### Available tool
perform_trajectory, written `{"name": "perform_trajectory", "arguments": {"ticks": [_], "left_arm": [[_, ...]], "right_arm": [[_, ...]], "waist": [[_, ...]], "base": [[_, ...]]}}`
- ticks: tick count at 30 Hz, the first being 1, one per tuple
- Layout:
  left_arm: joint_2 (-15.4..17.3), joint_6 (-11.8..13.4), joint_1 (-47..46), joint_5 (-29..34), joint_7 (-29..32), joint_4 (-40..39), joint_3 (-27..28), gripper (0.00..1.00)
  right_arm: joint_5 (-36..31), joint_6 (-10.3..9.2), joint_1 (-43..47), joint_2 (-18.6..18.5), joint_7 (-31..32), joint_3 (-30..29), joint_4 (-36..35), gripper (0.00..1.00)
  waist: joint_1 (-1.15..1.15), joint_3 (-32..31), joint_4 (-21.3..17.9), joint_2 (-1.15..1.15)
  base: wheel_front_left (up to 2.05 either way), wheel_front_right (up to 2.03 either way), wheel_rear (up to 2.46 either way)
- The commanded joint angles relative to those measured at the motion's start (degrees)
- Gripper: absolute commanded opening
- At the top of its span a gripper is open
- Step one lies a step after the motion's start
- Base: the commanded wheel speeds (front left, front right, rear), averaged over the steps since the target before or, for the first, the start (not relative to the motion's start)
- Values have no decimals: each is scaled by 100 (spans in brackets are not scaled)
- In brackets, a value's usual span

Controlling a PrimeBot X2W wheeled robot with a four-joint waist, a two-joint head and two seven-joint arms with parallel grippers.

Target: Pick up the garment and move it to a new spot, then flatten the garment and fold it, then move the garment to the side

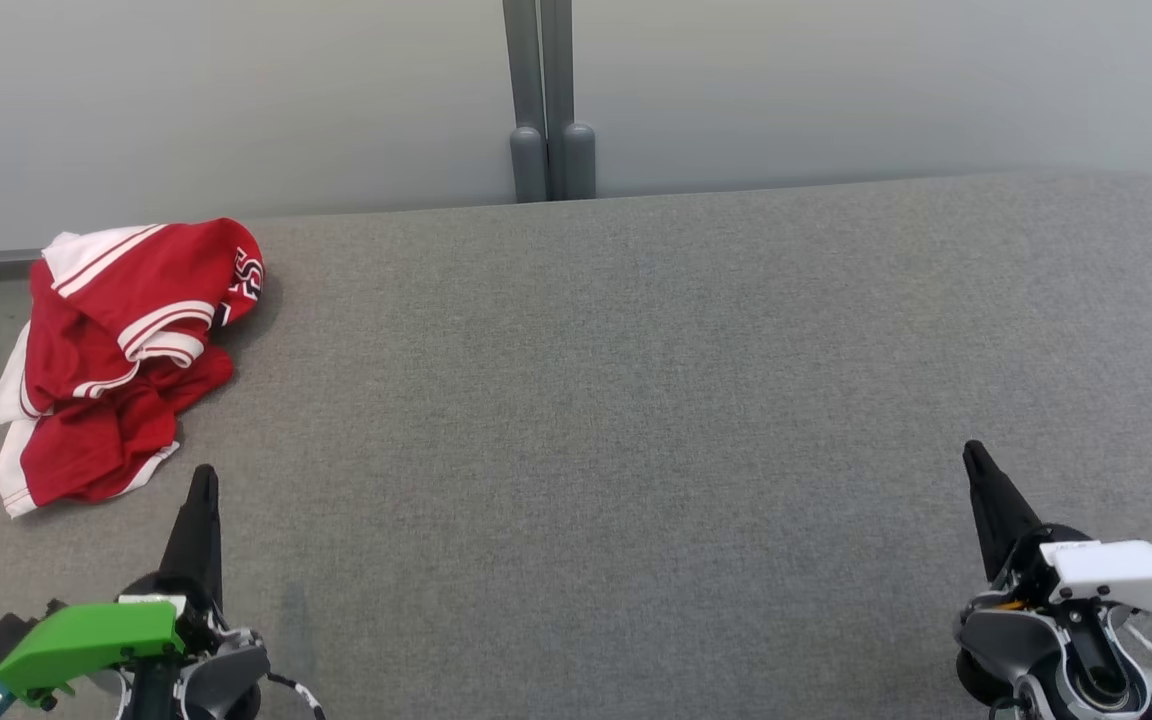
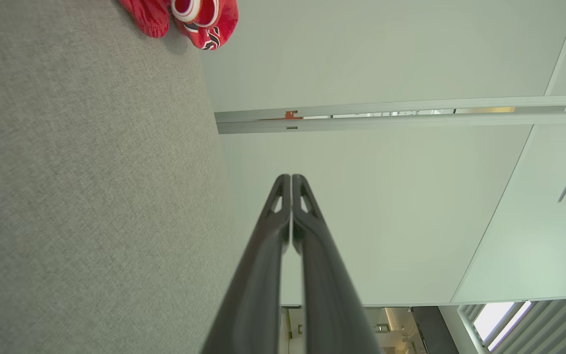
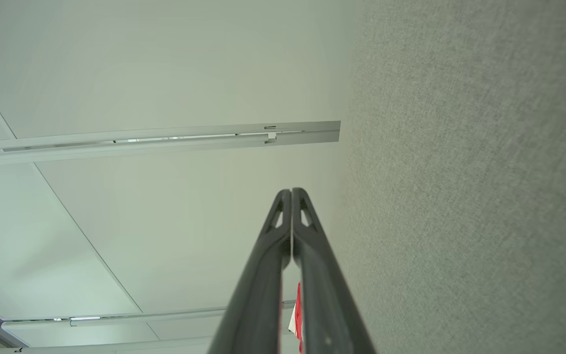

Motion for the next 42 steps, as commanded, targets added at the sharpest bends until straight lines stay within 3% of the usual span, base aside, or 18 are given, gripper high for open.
{"name": "perform_trajectory", "arguments": {"ticks": [1, 20, 42], "left_arm": [[-7, 5, 16, 2, -7, 31, -6, 100], [-13, 131, 212, 477, -500, -153, -421, 100], [-1, 504, 317, 2619, -987, -713, -740, 100]], "right_arm": [[-2, -1, 15, 7, -7, 8, 24, 100], [-532, 0, 154, 17, -501, 270, 1, 100], [-3216, 1, 310, 5, -991, 518, -728, 100]], "waist": [[0, 0, 0, 0], [0, -29, -1, 0], [0, -55, 7, 0]], "base": [[0, 0, 0], [0, 0, 0], [0, 0, 0]]}}
